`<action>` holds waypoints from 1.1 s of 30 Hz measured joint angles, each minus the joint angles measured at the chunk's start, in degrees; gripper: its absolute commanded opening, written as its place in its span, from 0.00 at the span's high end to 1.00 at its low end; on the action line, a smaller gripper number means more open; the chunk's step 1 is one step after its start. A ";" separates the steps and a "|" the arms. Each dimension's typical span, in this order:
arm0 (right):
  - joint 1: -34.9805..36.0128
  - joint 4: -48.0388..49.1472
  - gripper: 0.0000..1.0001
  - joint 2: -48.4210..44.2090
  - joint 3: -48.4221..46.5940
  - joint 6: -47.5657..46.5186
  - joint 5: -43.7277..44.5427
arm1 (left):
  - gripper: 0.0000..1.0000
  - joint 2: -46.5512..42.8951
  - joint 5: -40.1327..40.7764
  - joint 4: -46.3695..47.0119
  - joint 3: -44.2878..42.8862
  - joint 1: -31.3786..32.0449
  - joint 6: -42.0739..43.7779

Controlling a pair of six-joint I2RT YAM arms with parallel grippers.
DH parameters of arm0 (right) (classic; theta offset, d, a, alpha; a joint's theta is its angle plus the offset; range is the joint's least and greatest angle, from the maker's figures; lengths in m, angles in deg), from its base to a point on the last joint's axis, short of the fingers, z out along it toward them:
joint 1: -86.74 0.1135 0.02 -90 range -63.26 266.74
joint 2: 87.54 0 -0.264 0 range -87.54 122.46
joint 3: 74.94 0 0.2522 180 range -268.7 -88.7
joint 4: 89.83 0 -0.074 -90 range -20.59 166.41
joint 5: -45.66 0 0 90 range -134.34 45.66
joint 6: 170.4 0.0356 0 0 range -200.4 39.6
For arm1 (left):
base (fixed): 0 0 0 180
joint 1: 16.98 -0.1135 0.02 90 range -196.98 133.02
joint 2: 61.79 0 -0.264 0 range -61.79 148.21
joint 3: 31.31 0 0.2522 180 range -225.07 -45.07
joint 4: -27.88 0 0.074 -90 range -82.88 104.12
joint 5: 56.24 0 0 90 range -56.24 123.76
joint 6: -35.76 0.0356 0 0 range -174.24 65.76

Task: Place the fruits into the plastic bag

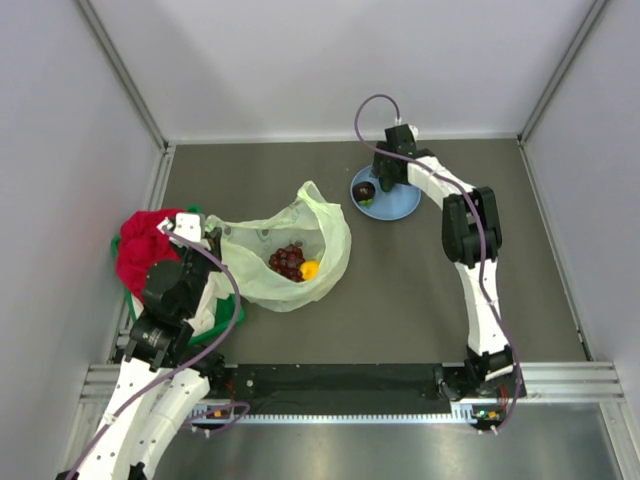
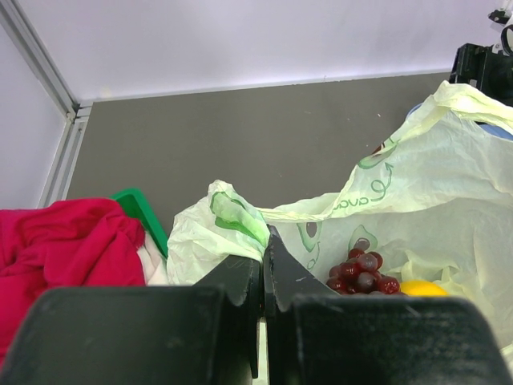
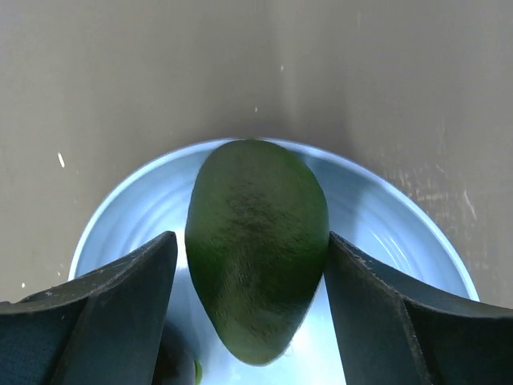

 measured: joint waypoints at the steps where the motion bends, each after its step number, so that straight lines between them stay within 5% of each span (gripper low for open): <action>1: 0.00 0.09 0.28 0.11 -0.20 0.09 0.04 | 1.00 0.00 0.11 0.00 0.00 0.00 0.00; 16: 0.00 5.95 0.60 -1.57 5.14 0.04 1.03 | 1.00 0.00 0.55 0.00 0.00 0.00 0.00; 21: -0.26 6.64 0.61 -4.83 9.99 -0.57 1.01 | 1.00 0.02 0.55 0.00 0.00 0.00 0.00; 33: -0.26 12.26 0.73 -25.81 24.52 -2.12 0.79 | 1.00 0.26 0.55 0.00 0.00 0.00 0.00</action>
